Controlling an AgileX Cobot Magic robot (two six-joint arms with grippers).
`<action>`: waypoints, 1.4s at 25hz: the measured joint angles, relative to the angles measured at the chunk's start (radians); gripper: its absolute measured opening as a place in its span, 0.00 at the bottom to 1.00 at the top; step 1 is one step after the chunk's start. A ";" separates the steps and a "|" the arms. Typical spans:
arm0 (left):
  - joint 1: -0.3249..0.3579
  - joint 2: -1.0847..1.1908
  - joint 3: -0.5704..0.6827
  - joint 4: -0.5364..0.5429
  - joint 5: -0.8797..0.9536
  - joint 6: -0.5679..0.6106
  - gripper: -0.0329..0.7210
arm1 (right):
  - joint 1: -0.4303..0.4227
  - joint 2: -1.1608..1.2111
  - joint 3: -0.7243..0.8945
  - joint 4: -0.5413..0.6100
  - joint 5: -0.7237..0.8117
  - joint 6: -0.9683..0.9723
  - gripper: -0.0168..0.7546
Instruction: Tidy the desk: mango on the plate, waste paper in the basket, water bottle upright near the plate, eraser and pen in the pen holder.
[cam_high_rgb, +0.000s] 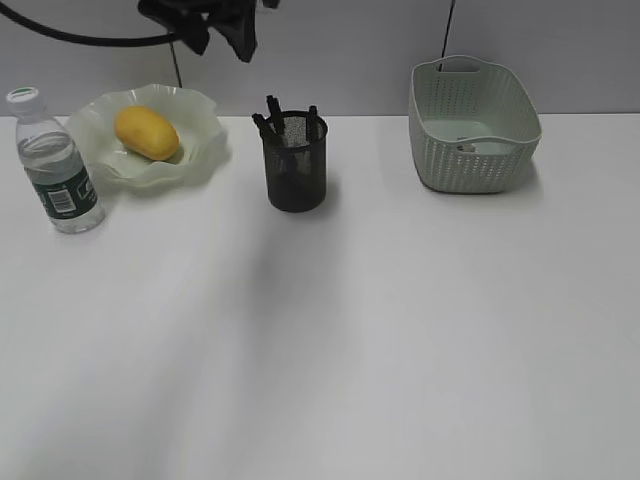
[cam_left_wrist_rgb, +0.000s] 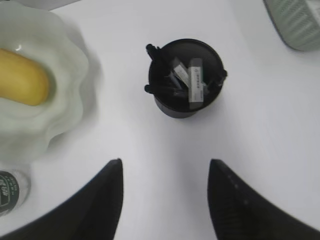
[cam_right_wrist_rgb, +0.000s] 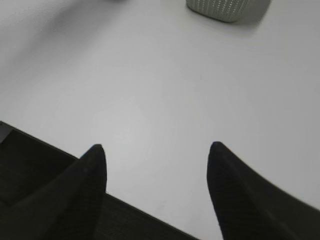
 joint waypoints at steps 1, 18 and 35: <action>0.000 -0.016 0.000 -0.013 0.001 0.006 0.63 | 0.000 0.000 0.000 0.000 0.000 0.000 0.67; 0.041 -0.476 0.568 0.054 0.006 0.022 0.73 | 0.000 0.000 0.000 0.000 0.000 0.001 0.67; 0.284 -1.350 1.221 -0.017 -0.025 0.037 0.72 | 0.000 0.000 0.000 0.000 0.000 0.001 0.67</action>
